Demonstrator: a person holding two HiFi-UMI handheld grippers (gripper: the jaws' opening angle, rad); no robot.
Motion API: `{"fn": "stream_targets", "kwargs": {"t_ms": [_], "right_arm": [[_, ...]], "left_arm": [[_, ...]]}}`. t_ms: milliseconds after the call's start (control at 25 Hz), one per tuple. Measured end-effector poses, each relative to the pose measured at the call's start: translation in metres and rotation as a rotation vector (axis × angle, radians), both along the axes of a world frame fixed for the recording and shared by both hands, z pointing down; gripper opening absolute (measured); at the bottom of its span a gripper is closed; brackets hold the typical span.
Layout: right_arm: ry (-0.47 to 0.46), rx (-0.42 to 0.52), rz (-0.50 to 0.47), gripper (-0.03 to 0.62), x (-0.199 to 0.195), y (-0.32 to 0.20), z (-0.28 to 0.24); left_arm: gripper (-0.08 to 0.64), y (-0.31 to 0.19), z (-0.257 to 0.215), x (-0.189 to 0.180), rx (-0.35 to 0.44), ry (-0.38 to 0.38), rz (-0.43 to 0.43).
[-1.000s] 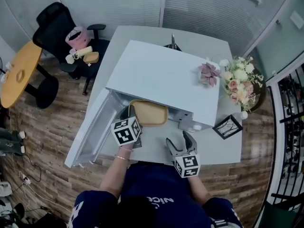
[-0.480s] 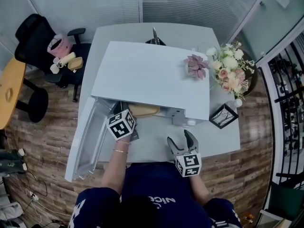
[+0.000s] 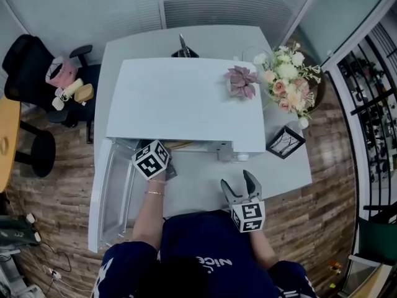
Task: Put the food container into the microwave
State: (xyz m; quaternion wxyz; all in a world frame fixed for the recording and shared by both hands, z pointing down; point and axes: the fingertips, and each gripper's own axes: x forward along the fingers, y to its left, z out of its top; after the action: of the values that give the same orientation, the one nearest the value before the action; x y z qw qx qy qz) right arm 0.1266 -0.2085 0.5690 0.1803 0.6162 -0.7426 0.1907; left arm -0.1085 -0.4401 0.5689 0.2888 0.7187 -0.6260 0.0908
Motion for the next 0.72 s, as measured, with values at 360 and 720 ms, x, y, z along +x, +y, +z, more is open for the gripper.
{"fn": "stream_targets", "kwargs": {"t_ms": [360,720], "right_arm": [[0.0,-0.01,0.057,0.331,0.012,0.007,0.001],[0.009,-0.014,0.054,0.331,0.011,0.007,0.001]], "left_arm": [[0.014,-0.017,0.008,-0.006,0.036,-0.076,-0.02],[0.015,-0.019,0.014,0.0,0.069,-0.127,0.014]]}}
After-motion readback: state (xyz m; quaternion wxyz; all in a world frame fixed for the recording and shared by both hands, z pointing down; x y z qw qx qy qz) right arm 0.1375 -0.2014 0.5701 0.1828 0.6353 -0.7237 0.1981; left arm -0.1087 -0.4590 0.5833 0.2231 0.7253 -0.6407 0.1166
